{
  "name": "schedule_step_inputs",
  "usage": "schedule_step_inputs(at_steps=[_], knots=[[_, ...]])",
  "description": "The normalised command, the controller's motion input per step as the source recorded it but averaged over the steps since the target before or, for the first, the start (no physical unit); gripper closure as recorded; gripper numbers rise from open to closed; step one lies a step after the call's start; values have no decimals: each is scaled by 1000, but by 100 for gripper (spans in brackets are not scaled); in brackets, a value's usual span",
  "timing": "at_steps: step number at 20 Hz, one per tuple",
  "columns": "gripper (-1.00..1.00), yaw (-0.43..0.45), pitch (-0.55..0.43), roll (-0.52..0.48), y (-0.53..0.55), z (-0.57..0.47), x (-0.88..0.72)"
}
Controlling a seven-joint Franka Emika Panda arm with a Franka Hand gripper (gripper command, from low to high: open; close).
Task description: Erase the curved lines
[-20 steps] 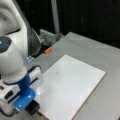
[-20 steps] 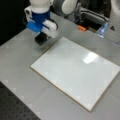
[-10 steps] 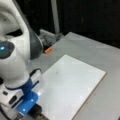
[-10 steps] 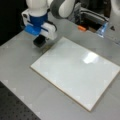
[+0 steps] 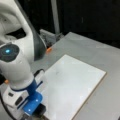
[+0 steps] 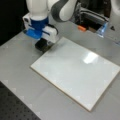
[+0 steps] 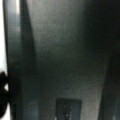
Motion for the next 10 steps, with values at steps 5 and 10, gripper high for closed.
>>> schedule_step_inputs(at_steps=[5,10], knots=[[100,-9,13,185,-191,36,279],[100,9,19,197,-251,-5,247]])
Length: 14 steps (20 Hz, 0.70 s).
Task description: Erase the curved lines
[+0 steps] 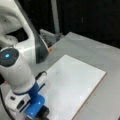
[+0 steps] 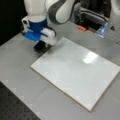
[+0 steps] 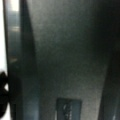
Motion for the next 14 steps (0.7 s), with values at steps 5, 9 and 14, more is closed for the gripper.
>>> schedule_step_inputs(at_steps=[5,9,14], knots=[[100,-28,25,172,-191,-30,105],[100,-15,17,140,-174,14,57],[100,-53,1,150,-148,7,47]])
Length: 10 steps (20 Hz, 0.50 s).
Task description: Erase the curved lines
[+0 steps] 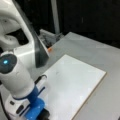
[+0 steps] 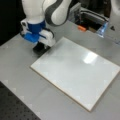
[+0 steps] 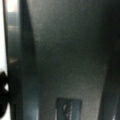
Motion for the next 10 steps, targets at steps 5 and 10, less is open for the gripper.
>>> schedule_step_inputs(at_steps=[5,10], knots=[[100,-101,-11,176,-91,-53,-15],[100,-96,-8,174,-76,-75,-60]])
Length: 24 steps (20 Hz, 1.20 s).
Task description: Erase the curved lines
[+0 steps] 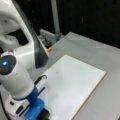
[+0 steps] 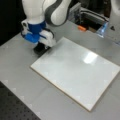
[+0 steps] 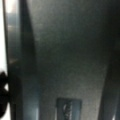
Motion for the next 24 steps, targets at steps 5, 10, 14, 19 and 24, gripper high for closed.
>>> schedule_step_inputs(at_steps=[5,10,14,19,24], knots=[[100,-72,-25,153,-94,-82,-69],[100,-58,-48,144,-108,-79,-41],[100,-51,-72,139,-134,-82,-25],[-100,-40,-89,126,-144,-88,-10],[-100,-1,-89,80,-149,-40,15]])
